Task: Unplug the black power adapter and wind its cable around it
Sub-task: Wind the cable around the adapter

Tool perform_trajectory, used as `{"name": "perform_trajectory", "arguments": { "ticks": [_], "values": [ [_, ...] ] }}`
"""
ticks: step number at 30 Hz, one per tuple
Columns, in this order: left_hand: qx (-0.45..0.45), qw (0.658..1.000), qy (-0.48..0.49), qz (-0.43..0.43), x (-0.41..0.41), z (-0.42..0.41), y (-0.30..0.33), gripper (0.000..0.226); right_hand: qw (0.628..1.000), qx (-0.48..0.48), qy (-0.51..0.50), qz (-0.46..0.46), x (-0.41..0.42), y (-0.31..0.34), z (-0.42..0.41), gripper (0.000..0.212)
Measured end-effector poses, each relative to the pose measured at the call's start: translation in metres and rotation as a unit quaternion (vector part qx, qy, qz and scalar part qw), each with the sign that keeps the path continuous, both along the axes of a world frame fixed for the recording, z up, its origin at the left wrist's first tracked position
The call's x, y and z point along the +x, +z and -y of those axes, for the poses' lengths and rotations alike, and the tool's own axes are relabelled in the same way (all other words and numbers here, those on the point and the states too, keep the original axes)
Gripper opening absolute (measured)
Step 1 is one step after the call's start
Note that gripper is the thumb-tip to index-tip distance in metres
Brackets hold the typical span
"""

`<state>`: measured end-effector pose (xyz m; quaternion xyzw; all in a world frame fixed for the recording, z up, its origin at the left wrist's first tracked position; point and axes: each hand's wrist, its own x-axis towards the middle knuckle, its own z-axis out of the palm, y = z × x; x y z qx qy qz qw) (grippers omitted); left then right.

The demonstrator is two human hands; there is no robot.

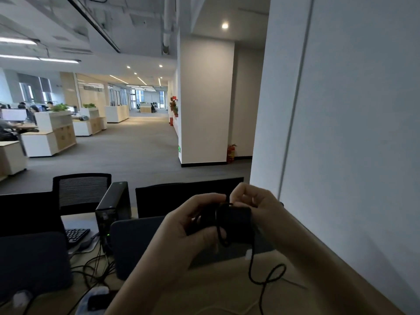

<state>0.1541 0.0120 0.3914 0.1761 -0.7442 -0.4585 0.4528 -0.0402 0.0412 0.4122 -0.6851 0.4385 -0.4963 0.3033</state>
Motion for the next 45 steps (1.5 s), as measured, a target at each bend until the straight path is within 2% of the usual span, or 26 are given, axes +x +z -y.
{"name": "perform_trajectory", "arguments": {
  "ticks": [3,5,8,10,13,15,18,20,22,24,27,29,31,33,37,39,41,45],
  "values": [
    [0.096,0.987,-0.058,-0.112,-0.002,0.008,-0.003,0.042,0.992,0.076,0.018,0.1,0.015,-0.032,-0.002,0.035],
    [0.155,0.976,-0.026,-0.152,-0.002,0.014,-0.002,0.036,0.991,0.11,0.005,0.075,0.025,-0.051,-0.006,0.031],
    [0.096,0.983,0.141,-0.069,-0.003,0.024,-0.002,0.027,0.986,0.159,-0.033,-0.04,0.035,-0.069,-0.011,0.012],
    [0.037,0.977,0.212,-0.005,-0.005,0.029,-0.005,0.021,0.975,0.156,-0.062,-0.143,0.037,-0.071,-0.015,0.008],
    [0.008,0.965,0.259,0.04,-0.01,0.027,-0.017,0.023,0.929,0.111,-0.1,-0.34,0.041,-0.057,-0.025,0.017],
    [-0.015,0.965,0.251,0.072,-0.015,0.024,-0.029,0.026,0.889,0.039,-0.125,-0.439,0.042,-0.041,-0.033,0.024],
    [-0.079,0.965,0.213,0.129,-0.018,0.02,-0.038,0.032,0.862,-0.11,-0.144,-0.474,0.038,-0.004,-0.046,0.021],
    [-0.092,0.969,0.167,0.156,-0.014,0.019,-0.036,0.031,0.857,-0.156,-0.114,-0.478,0.031,0.022,-0.046,0.012],
    [-0.051,0.985,0.072,0.15,-0.007,0.012,-0.028,0.029,0.883,-0.153,-0.067,-0.438,0.021,0.038,-0.038,0.013],
    [0.024,0.992,-0.035,0.117,0.0,0.001,-0.019,0.031,0.932,-0.119,-0.023,-0.341,0.009,0.047,-0.026,0.016],
    [0.068,0.991,-0.096,0.064,0.005,-0.014,-0.005,0.027,0.982,-0.033,0.04,-0.183,-0.007,0.048,-0.012,0.018],
    [0.059,0.991,-0.106,0.048,0.002,-0.015,-0.004,0.047,0.992,0.0,0.071,-0.106,-0.009,0.038,-0.005,0.013],
    [0.04,0.997,-0.062,0.039,-0.003,-0.015,-0.007,0.063,0.996,0.013,0.083,-0.043,-0.006,0.022,0.0,0.01],
    [0.057,0.998,-0.028,0.001,-0.007,-0.013,-0.012,0.062,0.995,0.042,0.086,0.029,-0.003,0.006,0.003,0.015],
    [0.132,0.988,-0.027,-0.077,-0.008,-0.003,-0.016,0.06,0.978,0.122,0.087,0.148,0.009,-0.027,0.0,0.02],
    [0.166,0.982,0.005,-0.094,-0.007,0.004,-0.015,0.048,0.971,0.156,0.087,0.159,0.019,-0.042,-0.002,0.02],
    [0.18,0.979,0.053,-0.075,-0.007,0.01,-0.019,0.039,0.974,0.174,0.062,0.128,0.027,-0.051,-0.005,0.02],
    [0.118,0.98,0.161,-0.011,-0.011,0.013,-0.032,0.032,0.991,0.133,-0.005,0.031,0.036,-0.054,-0.012,0.017]
  ]
}}
